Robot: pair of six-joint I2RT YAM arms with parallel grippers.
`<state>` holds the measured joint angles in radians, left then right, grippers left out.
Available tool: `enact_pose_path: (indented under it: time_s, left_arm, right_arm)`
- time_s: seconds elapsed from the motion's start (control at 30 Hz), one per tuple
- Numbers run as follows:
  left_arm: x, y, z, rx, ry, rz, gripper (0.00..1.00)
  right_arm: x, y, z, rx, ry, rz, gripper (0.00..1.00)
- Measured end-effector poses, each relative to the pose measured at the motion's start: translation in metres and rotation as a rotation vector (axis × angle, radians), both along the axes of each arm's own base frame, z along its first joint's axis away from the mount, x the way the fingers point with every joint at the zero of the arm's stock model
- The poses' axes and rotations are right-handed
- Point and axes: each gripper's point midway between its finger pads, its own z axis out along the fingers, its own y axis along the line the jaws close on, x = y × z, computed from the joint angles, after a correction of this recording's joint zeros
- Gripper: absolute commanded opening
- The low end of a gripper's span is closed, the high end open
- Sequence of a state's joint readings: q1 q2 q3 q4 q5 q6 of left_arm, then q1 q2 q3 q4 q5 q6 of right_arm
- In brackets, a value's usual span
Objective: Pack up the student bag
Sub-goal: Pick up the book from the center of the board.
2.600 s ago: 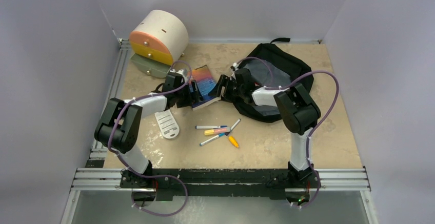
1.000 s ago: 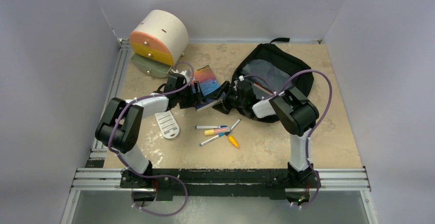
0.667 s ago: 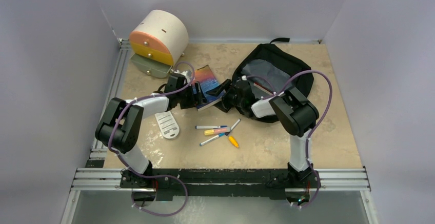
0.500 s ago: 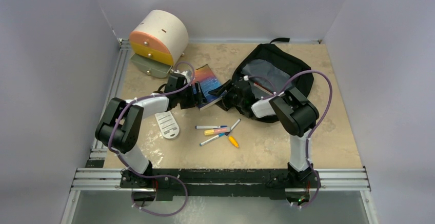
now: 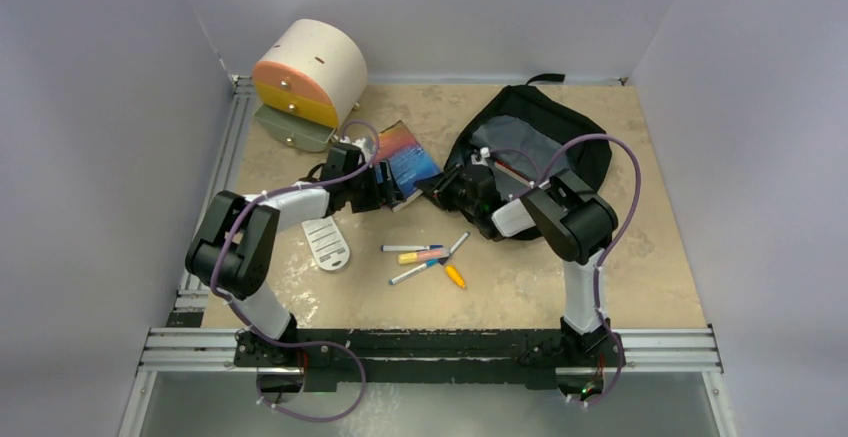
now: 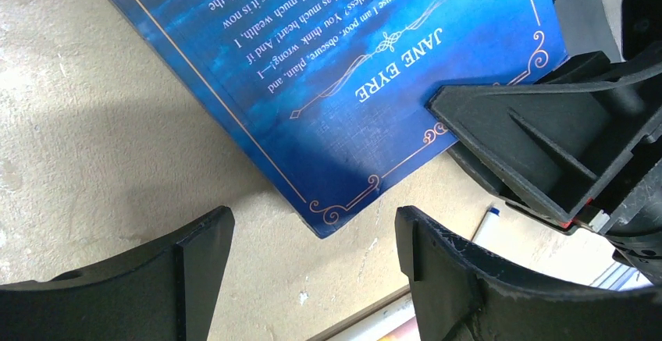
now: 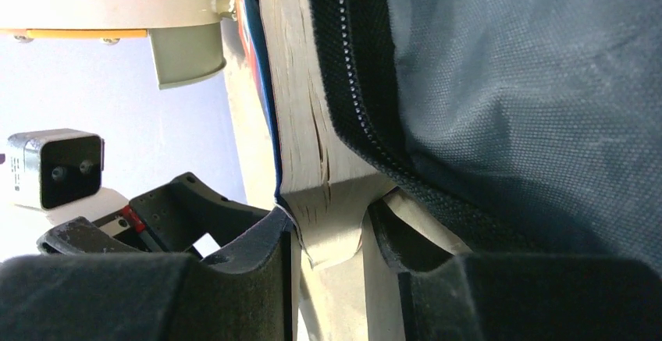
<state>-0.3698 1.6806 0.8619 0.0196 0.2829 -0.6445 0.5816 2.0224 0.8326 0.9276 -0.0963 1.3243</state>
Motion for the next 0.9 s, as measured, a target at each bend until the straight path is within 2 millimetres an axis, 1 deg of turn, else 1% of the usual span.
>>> enact_pose_path:
  time_s: [0.1,0.17,0.27,0.33,0.4,0.47,0.53,0.6,0.67,0.9]
  left_arm:
    - [0.000,0.000,0.003,-0.001,-0.005,0.000,0.77]
    - [-0.001,0.001,0.010,-0.004,-0.016,0.001,0.78]
    - [0.000,0.002,0.029,-0.012,-0.058,0.006,0.80]
    - [0.001,0.004,0.044,-0.014,-0.098,0.011,0.80]
    - [0.002,0.007,0.060,-0.014,-0.143,0.018,0.81]
    - [0.002,0.011,0.077,-0.008,-0.191,0.024,0.81]
    - [0.003,0.014,0.090,0.000,-0.235,0.028,0.82]
    - [0.004,0.018,0.102,0.011,-0.280,0.029,0.82]
    - [0.005,0.021,0.110,0.026,-0.317,0.029,0.82]
    - [0.005,0.025,0.124,0.056,-0.401,-0.003,0.83]
  right_arm:
    - [0.001,-0.001,0.002,-0.014,-0.041,0.012,0.00]
    - [0.001,-0.001,0.002,-0.031,-0.063,0.019,0.00]
    - [0.002,-0.003,0.003,-0.075,-0.103,0.031,0.00]
    - [0.004,-0.007,0.007,-0.117,-0.136,0.036,0.00]
    - [0.006,-0.011,0.019,-0.170,-0.187,0.038,0.00]
    - [0.009,-0.017,0.037,-0.221,-0.252,0.031,0.00]
    - [0.012,-0.025,0.058,-0.272,-0.322,0.018,0.00]
    - [0.013,-0.034,0.075,-0.332,-0.377,0.011,0.00]
    - [0.012,-0.041,0.084,-0.388,-0.417,0.019,0.00]
    - [0.005,-0.060,0.096,-0.594,-0.532,0.099,0.00]
